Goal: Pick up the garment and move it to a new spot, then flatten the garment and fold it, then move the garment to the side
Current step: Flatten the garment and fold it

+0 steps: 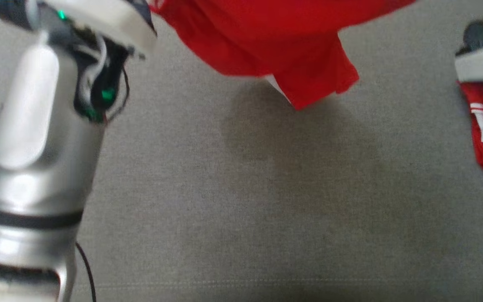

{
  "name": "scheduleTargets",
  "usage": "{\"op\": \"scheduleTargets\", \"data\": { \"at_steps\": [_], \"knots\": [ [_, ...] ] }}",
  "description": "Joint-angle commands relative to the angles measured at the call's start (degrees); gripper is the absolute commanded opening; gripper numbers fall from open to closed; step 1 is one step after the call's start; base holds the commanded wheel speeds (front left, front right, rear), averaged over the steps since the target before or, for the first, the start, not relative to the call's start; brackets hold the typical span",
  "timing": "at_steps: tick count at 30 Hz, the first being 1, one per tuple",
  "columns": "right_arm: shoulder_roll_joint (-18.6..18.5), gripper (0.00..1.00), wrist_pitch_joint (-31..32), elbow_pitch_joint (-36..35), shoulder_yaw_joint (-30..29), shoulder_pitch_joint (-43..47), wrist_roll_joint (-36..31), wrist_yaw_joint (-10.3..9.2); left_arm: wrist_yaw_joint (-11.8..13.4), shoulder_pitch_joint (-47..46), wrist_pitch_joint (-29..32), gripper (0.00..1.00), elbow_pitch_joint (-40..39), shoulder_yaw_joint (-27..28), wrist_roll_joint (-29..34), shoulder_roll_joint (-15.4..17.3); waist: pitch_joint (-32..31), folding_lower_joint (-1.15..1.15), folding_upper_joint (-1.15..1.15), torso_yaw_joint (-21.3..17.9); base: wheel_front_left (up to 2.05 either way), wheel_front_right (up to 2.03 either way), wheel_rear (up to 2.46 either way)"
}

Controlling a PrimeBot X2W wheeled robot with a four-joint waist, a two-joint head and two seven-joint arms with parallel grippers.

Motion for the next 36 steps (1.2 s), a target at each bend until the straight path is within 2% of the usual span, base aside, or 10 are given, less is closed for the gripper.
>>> {"op": "scheduleTargets", "data": {
  "at_steps": [1,5,10,15,21,26,31,36],
  "knots": [
    [-0.7,0.00,0.3,-0.6,0.9,-3.9,0.5,-0.05,-0.3,-5.0,-0.7,0.00,-0.7,2.1,-0.2,1.6,1.5,0.00,0.00,-0.4,0.00,0.00,0.00],
    [0.0,0.00,-1.5,9.4,3.8,-13.8,1.4,-0.05,-1.5,-12.1,-6.4,0.00,9.3,3.5,-0.4,0.3,3.3,0.00,0.00,-1.4,0.00,0.00,0.00],
    [2.9,0.00,-6.7,23.2,6.0,-26.7,1.4,-0.05,-2.2,-20.6,-15.2,0.00,21.8,5.4,-0.3,-0.6,4.6,0.00,0.00,-2.9,0.00,0.00,0.00],
    [6.3,0.00,-10.8,34.8,9.5,-31.6,2.2,-0.05,-3.5,-22.8,-18.2,0.00,32.3,5.8,-0.1,-1.1,6.5,0.00,0.00,-3.4,0.00,0.00,0.00],
    [9.4,0.00,-14.7,45.8,13.5,-26.6,4.4,-0.05,-4.5,-18.1,-18.9,0.00,44.9,5.0,-0.7,-3.3,9.4,0.00,0.00,-2.8,0.00,0.00,0.00],
    [11.1,0.00,-17.8,51.5,16.0,-18.8,7.5,-0.05,-5.9,-13.3,-19.0,0.00,52.6,5.3,-3.3,-5.2,11.4,0.00,0.00,-2.4,0.00,0.00,0.00],
    [10.9,0.00,-20.8,52.2,16.8,-9.5,10.1,-0.05,-7.2,-7.5,-19.1,0.00,54.9,5.5,-5.7,-5.9,11.2,0.00,0.00,-2.3,0.00,0.00,0.00],
    [9.3,0.00,-22.4,48.2,15.9,-2.0,11.0,-0.05,-7.7,-1.8,-19.1,0.00,50.7,6.1,-6.4,-6.0,10.0,0.00,0.00,-1.8,0.00,0.00,0.00]
  ]
}}
